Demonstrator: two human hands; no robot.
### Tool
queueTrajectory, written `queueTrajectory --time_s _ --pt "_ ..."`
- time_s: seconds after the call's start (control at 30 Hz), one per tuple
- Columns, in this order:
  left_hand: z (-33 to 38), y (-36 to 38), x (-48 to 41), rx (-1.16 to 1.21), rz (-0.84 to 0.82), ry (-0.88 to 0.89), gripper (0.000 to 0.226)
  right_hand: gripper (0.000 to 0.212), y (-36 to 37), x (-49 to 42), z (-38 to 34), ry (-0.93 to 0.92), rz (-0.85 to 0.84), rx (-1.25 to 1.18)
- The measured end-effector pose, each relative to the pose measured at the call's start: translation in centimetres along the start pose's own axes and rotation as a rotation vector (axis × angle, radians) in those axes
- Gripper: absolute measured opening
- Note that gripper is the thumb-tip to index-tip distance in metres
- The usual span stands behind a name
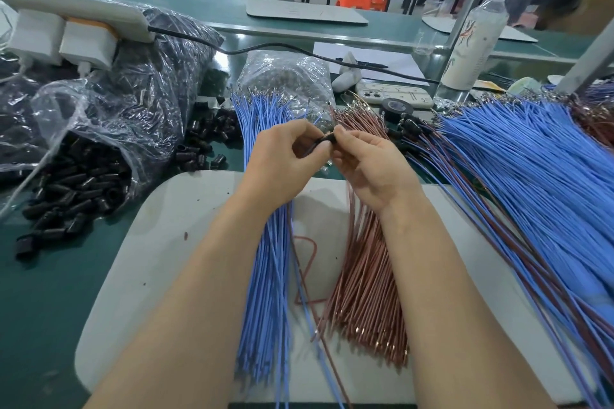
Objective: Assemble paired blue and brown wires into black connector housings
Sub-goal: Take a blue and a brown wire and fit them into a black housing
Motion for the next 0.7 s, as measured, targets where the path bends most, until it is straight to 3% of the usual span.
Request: queueTrajectory --time_s 0.13,0.17,0.23,0.33,0.43,0.5,0.6,0.7 --pt "-0.5 0.6 0.0 -0.095 -0.015 -0.031 0.007 0.02 -0.2 0.2 -0.8 -0.335 0.112 0.759" --pt "-0.6 0.6 0.0 -0.099 -0.016 -0.028 0.008 0.018 -0.1 0.2 -0.9 -0.378 0.126 0.809" --pt "-0.6 0.5 0.0 -0.062 -0.018 -0.023 0.009 0.019 -0.1 0.2 -0.8 -0.33 0.113 0.666" --pt "-0.6 0.4 0.0 0.025 -0.05 -0.045 0.006 0.026 -0.1 -0.1 -0.2 -0.089 0.047 0.232" --pt "-0.7 0.5 0.0 0.059 -0.081 -0.068 0.006 0.027 -0.2 -0.1 0.2 0.04 0.017 0.08" --pt "-0.8 0.6 0.0 0.032 -0.079 -0.087 0.008 0.025 -0.3 0.0 0.0 -0.066 0.044 0.281" --pt "-0.9 0.5 0.0 -0.034 -0.05 -0.09 0.005 0.017 0.0 0.3 -0.8 -0.38 0.105 0.829" --pt "-0.6 0.6 0.0 -0.044 -0.047 -0.053 0.007 0.016 -0.1 0.1 -0.7 -0.378 0.135 0.793"
Point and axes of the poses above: each hand's wrist, its own x-axis away from the middle knuckle, its own y-axis out of the palm, z = x × y, the point moved 4 cm from there along -x, towards the middle knuckle, and after that the axes turned 3 degrees about -y, right-handed, at the moved point
